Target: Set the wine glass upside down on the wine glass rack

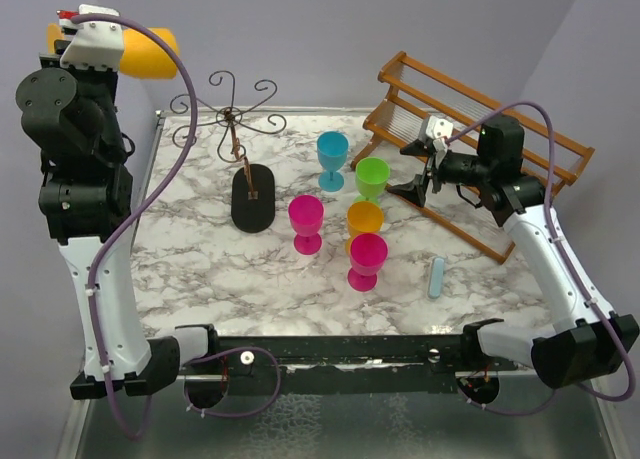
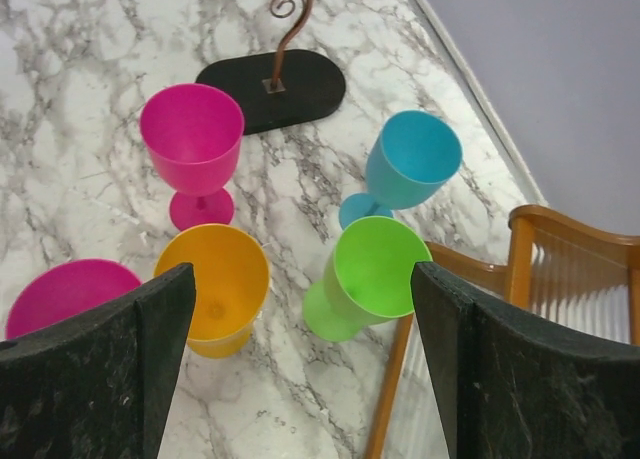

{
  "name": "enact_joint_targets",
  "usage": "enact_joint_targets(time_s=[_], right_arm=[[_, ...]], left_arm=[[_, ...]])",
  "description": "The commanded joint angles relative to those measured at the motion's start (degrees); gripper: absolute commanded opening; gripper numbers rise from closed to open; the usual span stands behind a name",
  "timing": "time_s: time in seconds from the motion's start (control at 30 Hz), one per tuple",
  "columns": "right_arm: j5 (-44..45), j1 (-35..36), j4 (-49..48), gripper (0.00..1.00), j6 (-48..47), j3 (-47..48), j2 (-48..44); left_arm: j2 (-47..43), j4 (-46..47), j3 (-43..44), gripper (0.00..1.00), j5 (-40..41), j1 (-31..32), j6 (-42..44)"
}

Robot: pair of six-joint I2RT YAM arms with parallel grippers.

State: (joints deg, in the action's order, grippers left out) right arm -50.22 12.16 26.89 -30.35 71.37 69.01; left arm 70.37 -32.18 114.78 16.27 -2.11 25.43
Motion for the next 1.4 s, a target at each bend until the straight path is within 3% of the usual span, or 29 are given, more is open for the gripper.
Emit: enact_joint_targets(time_s=[0.0, 0.27, 0.43, 0.8, 1.03, 1.37], right_arm=[[-7.1, 0.0, -0.8, 0.88, -0.5, -1.3, -1.9], [-7.8, 0.0, -0.8, 0.89, 0.0, -2.0, -2.4], [-7.1, 0.0, -1.3, 0.89, 0.0, -2.7, -2.5], [-6.9, -0.1, -2.1, 0.89, 0.1, -3.7, -2.5], [-6.6, -0.1, -2.2, 0.90, -0.2, -4.1, -2.8], [-7.2, 0.0, -2.4, 0.90, -0.2, -4.4, -2.7]], left_arm=[[-1.7, 2.8, -3.1, 0.00, 14.0, -2.8, 9.4], [-2.5, 13.0, -17.5, 0.00, 24.9, -3.8, 27.2], [-1.7, 19.2, -27.7, 0.00, 25.6, -3.8, 37.4], [0.5, 10.8, -31.8, 0.00, 8.5, -3.3, 40.8], [1.7, 2.8, -29.3, 0.00, -1.9, -1.6, 42.8], [2.9, -1.7, -25.2, 0.00, -10.4, -0.3, 43.7]])
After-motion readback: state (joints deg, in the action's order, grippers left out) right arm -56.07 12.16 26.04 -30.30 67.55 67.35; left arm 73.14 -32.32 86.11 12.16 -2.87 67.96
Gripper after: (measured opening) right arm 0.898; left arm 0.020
